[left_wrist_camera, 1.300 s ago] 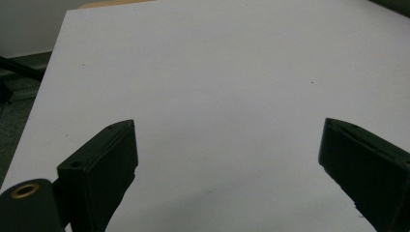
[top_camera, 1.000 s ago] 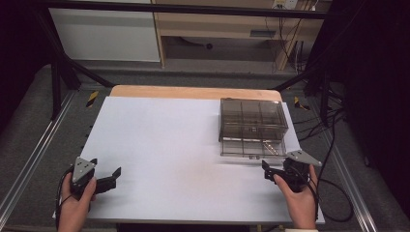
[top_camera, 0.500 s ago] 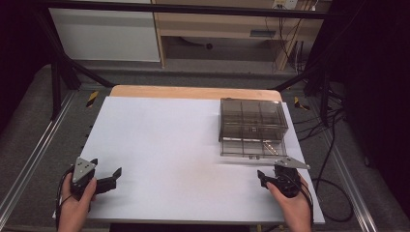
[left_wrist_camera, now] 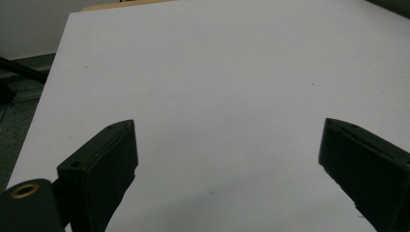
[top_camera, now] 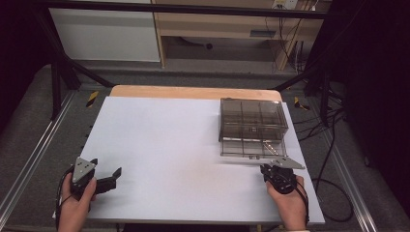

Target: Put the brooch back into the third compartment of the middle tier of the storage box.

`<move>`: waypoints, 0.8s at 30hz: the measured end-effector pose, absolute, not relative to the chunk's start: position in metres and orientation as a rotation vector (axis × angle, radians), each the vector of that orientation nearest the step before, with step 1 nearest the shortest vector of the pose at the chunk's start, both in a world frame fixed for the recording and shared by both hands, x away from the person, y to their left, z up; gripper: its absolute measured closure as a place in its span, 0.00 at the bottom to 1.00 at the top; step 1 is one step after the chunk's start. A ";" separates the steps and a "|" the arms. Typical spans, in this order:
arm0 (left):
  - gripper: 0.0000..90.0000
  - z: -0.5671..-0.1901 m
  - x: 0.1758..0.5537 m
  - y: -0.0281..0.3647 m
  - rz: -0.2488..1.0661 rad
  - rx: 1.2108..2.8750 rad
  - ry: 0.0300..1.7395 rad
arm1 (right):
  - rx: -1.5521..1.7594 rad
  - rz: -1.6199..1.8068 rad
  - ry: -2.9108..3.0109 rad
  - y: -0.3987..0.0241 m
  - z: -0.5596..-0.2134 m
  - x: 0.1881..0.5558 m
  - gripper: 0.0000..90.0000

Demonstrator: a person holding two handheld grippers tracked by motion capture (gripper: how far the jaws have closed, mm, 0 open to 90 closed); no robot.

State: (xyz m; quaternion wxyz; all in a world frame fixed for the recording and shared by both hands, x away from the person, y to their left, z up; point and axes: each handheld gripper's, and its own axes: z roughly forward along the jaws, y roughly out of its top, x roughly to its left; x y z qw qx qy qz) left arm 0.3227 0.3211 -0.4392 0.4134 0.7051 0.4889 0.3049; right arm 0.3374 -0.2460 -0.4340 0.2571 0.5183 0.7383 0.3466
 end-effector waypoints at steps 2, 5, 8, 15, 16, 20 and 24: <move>0.07 -0.439 0.323 0.322 0.767 1.771 1.230 | 1.403 0.946 1.998 -0.247 -0.435 0.338 0.94; 0.07 -0.439 0.323 0.321 0.769 1.773 1.230 | 1.396 0.953 2.003 -0.248 -0.435 0.340 0.97; 0.07 -0.439 0.323 0.320 0.775 1.778 1.227 | 1.386 0.963 2.006 -0.247 -0.436 0.342 0.99; 0.07 -0.440 0.325 0.320 0.777 1.785 1.234 | 1.370 0.970 2.006 -0.249 -0.437 0.346 1.00; 0.07 -0.440 0.325 0.320 0.778 1.786 1.234 | 1.370 0.970 2.006 -0.249 -0.437 0.346 1.00; 0.07 -0.440 0.325 0.320 0.777 1.786 1.234 | 1.376 0.968 1.993 -0.250 -0.436 0.347 1.00; 0.07 -0.440 0.325 0.320 0.778 1.787 1.231 | 1.380 0.971 1.992 -0.250 -0.436 0.348 1.00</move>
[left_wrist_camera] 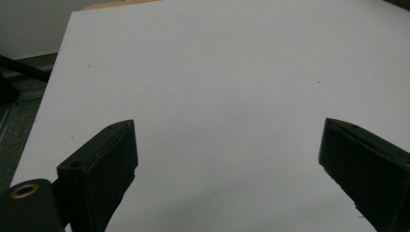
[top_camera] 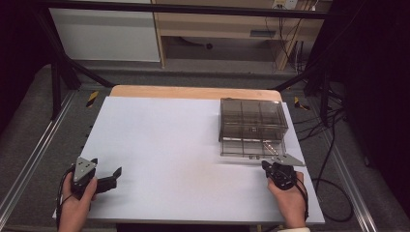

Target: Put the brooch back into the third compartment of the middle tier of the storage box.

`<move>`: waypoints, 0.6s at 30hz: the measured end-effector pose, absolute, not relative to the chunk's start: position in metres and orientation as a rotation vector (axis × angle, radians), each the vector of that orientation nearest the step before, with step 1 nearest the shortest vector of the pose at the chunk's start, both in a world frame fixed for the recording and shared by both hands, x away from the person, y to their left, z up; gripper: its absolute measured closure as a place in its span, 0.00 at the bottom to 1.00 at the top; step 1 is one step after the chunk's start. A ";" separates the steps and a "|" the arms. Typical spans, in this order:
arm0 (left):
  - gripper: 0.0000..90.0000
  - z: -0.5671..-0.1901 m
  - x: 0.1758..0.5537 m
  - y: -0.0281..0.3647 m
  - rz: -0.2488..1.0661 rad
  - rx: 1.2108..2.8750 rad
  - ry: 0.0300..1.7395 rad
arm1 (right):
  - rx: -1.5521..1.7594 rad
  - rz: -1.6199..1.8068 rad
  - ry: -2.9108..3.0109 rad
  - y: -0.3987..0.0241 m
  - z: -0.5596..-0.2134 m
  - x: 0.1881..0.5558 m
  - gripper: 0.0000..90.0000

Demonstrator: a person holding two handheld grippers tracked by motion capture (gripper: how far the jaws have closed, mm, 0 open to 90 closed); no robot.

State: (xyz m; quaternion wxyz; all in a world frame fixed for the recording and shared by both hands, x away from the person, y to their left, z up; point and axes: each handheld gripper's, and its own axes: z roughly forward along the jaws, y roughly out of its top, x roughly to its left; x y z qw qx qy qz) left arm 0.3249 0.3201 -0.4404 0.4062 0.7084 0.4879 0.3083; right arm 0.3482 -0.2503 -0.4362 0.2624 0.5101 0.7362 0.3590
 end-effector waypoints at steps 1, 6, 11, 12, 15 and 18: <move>0.07 -0.440 0.325 0.320 0.777 1.786 1.230 | 1.379 0.969 1.998 -0.251 -0.437 0.349 1.00; 0.07 -0.440 0.325 0.321 0.776 1.784 1.233 | 1.379 0.986 1.988 -0.252 -0.437 0.352 1.00; 0.07 -0.440 0.325 0.321 0.777 1.788 1.233 | 1.390 0.985 1.988 -0.252 -0.438 0.358 1.00; 0.07 -0.440 0.325 0.321 0.777 1.786 1.234 | 1.390 0.985 1.988 -0.252 -0.438 0.358 1.00; 0.07 -0.441 0.325 0.321 0.778 1.785 1.235 | 1.389 0.985 1.982 -0.252 -0.438 0.360 1.00; 0.07 -0.440 0.325 0.320 0.777 1.790 1.233 | 1.392 0.980 1.987 -0.252 -0.439 0.361 1.00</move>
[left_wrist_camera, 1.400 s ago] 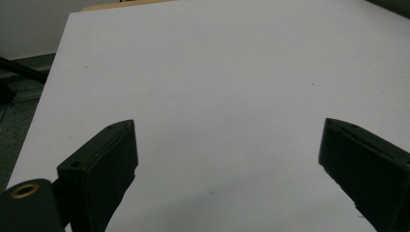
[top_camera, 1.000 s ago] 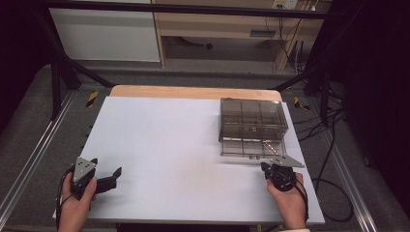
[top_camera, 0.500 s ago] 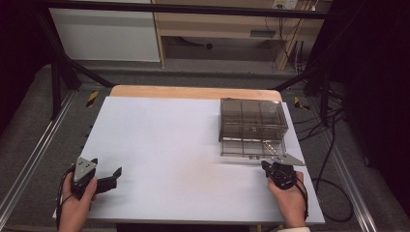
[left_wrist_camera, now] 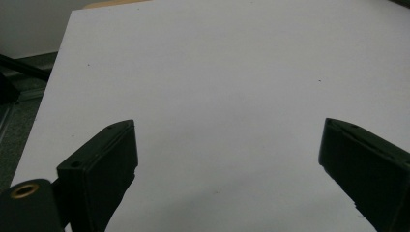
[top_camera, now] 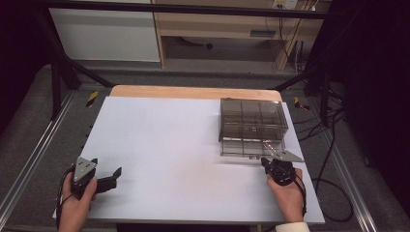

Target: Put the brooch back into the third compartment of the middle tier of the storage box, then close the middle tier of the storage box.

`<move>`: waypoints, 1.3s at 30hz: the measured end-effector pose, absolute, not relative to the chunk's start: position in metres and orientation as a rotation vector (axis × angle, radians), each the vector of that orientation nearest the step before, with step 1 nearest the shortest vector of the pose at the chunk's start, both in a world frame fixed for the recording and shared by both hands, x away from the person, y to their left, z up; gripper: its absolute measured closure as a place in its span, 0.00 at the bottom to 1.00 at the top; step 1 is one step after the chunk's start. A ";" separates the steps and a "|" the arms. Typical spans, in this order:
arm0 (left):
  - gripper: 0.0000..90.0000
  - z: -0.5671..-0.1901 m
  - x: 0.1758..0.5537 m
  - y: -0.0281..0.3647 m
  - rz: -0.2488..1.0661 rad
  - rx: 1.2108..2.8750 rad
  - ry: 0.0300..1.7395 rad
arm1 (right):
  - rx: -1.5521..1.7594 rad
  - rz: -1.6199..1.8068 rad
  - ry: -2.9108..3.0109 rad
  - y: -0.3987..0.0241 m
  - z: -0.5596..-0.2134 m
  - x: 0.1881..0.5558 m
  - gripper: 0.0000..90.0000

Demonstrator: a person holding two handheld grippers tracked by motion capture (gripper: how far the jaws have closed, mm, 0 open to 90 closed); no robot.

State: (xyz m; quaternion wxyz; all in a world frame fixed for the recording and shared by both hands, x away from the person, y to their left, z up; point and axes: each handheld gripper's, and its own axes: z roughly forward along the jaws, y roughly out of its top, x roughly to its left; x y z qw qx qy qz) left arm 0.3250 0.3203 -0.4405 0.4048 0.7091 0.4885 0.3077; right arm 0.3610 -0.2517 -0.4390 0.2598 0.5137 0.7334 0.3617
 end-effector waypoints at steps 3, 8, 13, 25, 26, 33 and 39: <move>0.07 -0.440 0.325 0.321 0.776 1.788 1.236 | 1.390 0.977 1.984 -0.252 -0.439 0.362 1.00; 0.07 -0.441 0.325 0.320 0.776 1.790 1.233 | 1.396 0.976 1.976 -0.253 -0.439 0.362 1.00; 0.07 -0.441 0.325 0.320 0.772 1.793 1.237 | 1.393 0.979 1.974 -0.253 -0.438 0.362 1.00; 0.07 -0.441 0.324 0.321 0.776 1.792 1.235 | 1.391 0.974 1.970 -0.253 -0.438 0.362 1.00; 0.07 -0.441 0.325 0.321 0.774 1.788 1.236 | 1.386 0.972 1.972 -0.253 -0.438 0.362 1.00; 0.07 -0.441 0.325 0.320 0.774 1.794 1.233 | 1.384 0.965 1.977 -0.253 -0.439 0.363 1.00; 0.07 -0.441 0.325 0.320 0.773 1.794 1.233 | 1.382 0.964 1.977 -0.254 -0.439 0.363 1.00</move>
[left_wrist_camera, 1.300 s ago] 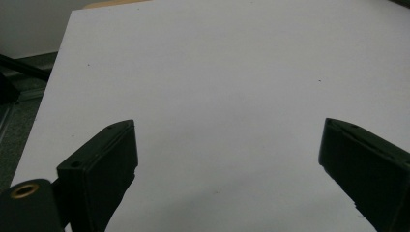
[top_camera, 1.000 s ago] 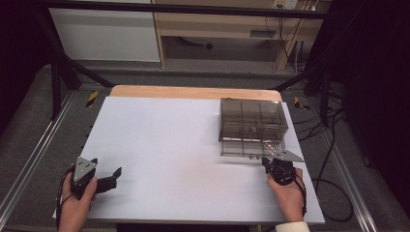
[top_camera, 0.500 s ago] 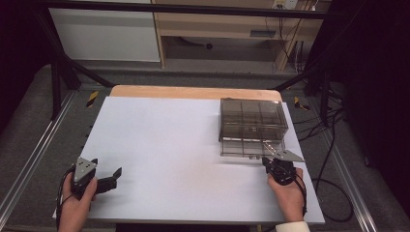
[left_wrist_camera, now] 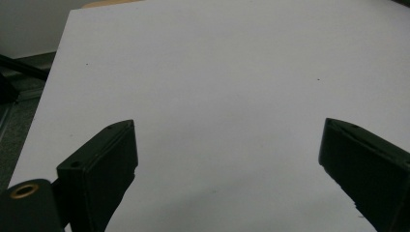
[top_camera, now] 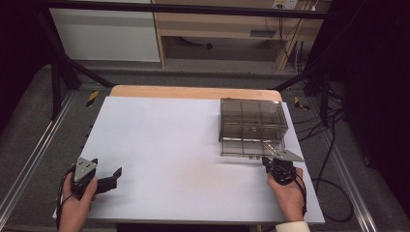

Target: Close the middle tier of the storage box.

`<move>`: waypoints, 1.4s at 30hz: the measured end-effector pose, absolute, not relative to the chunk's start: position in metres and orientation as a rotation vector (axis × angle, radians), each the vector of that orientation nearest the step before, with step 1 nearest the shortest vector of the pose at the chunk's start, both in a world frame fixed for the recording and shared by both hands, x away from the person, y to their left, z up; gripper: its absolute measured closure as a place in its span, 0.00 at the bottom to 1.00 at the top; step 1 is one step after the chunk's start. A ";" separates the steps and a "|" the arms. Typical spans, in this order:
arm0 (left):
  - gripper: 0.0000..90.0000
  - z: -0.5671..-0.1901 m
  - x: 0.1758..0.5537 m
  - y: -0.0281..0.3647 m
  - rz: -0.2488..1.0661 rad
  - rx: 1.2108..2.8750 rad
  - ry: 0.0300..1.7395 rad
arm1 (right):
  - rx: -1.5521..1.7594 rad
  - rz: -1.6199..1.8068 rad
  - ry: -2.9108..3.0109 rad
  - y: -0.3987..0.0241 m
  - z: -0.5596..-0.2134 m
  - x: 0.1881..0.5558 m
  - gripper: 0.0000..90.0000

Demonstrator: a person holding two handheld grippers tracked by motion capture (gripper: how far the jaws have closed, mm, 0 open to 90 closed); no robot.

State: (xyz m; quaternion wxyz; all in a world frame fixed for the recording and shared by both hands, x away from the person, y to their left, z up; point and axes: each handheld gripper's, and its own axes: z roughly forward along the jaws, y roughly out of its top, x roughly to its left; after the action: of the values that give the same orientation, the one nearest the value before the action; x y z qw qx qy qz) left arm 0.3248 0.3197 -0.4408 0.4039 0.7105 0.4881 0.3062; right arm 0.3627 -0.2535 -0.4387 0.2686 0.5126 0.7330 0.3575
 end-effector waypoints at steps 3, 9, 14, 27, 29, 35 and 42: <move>0.07 -0.441 0.325 0.320 0.773 1.793 1.234 | 1.381 0.964 1.977 -0.253 -0.439 0.363 1.00; 0.07 -0.441 0.325 0.320 0.773 1.794 1.233 | 1.379 0.965 1.977 -0.253 -0.438 0.363 1.00; 0.07 -0.441 0.325 0.320 0.773 1.794 1.234 | 1.377 0.967 1.976 -0.253 -0.438 0.363 1.00; 0.07 -0.441 0.325 0.320 0.773 1.795 1.233 | 1.375 0.971 1.961 -0.253 -0.439 0.373 1.00; 0.07 -0.441 0.325 0.320 0.774 1.795 1.232 | 1.375 0.970 1.960 -0.253 -0.439 0.373 1.00; 0.07 -0.441 0.325 0.320 0.773 1.795 1.235 | 1.377 0.968 1.954 -0.254 -0.439 0.373 1.00; 0.07 -0.441 0.325 0.320 0.772 1.796 1.234 | 1.379 0.969 1.946 -0.255 -0.438 0.373 1.00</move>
State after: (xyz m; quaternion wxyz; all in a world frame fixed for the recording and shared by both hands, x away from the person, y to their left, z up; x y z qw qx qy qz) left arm 0.3249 0.3200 -0.4411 0.4032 0.7108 0.4886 0.3057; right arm 0.3726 -0.2545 -0.4380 0.2797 0.5142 0.7257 0.3615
